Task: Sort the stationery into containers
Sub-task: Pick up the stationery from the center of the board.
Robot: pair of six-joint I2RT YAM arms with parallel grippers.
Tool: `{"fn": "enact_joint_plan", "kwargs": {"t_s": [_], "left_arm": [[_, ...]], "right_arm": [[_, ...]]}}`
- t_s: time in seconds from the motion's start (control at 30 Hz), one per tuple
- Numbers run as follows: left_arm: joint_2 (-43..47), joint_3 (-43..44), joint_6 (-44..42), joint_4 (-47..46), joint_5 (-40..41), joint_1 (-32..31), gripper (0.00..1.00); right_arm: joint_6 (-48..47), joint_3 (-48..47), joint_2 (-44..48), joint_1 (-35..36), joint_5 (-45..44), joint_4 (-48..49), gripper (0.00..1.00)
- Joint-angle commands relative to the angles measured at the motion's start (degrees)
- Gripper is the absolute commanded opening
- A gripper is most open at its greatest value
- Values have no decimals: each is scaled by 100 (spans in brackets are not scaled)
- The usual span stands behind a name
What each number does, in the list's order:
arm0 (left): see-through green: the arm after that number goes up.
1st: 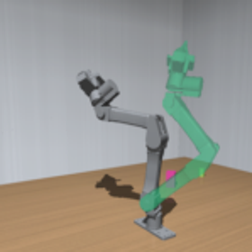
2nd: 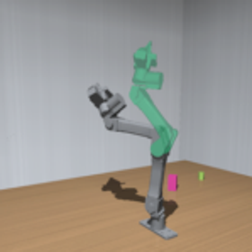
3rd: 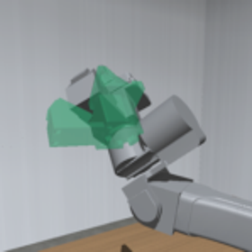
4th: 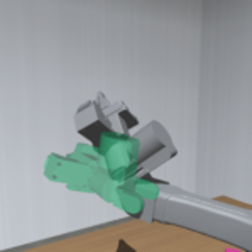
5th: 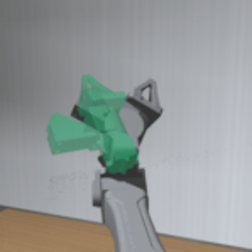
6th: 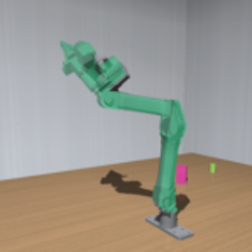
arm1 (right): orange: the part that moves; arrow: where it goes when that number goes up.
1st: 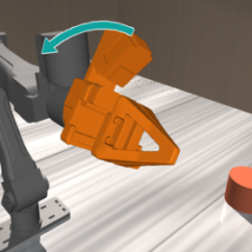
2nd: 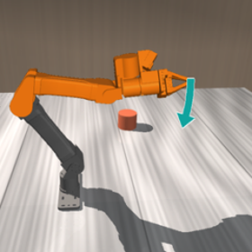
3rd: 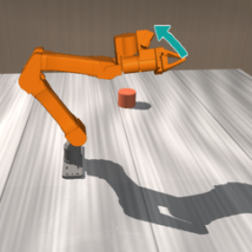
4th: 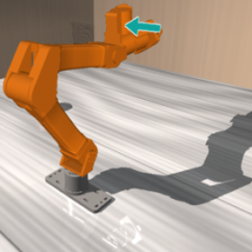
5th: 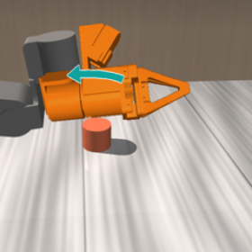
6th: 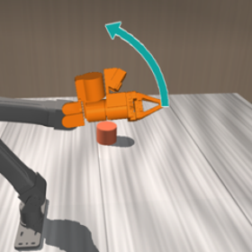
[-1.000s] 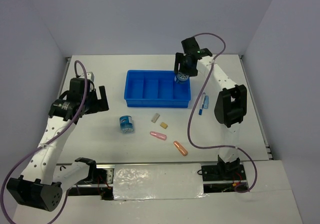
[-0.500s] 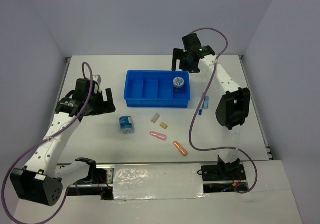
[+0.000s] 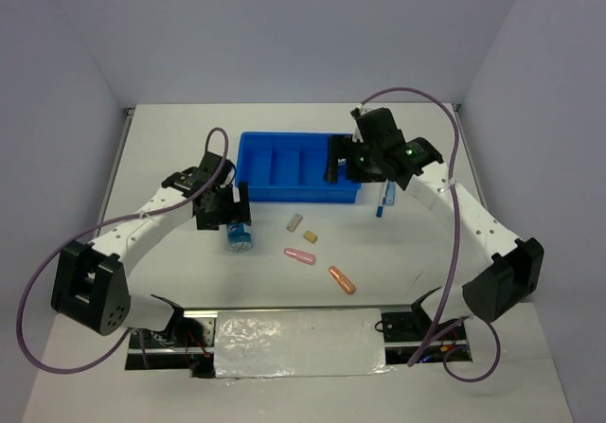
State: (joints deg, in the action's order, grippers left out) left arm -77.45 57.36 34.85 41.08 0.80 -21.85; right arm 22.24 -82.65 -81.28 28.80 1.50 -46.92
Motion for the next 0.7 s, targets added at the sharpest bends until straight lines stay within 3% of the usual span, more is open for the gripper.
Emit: {"fn": "enact_joint_plan", "kwargs": {"t_s": [0.0, 0.3, 0.43, 0.53, 0.57, 0.63, 0.67], "left_arm": [[-331, -50, 408, -355, 245, -206, 99], [-1105, -252, 584, -644, 1071, -311, 99], [-1316, -331, 567, -943, 1011, -320, 84], [-1527, -331, 646, -1067, 808, -346, 54], [-1545, -314, 715, -1058, 660, -373, 32], [-1344, -296, 925, -1006, 484, -478, 15], [-1212, -287, 1023, -979, 274, -522, 1]], "right_arm": [[140, 564, 243, 73, 96, 174, 100], [307, 1216, 955, 258, 96, 104, 100], [316, 1322, 1157, 293, -43, -2, 100], [246, 1366, 1315, 346, -97, -2, 100], [228, 1435, 1377, 355, -53, 50, 100], [123, 1541, 1614, 381, 217, 295, 100], [88, 1750, 1702, 390, 385, 445, 100]]}}
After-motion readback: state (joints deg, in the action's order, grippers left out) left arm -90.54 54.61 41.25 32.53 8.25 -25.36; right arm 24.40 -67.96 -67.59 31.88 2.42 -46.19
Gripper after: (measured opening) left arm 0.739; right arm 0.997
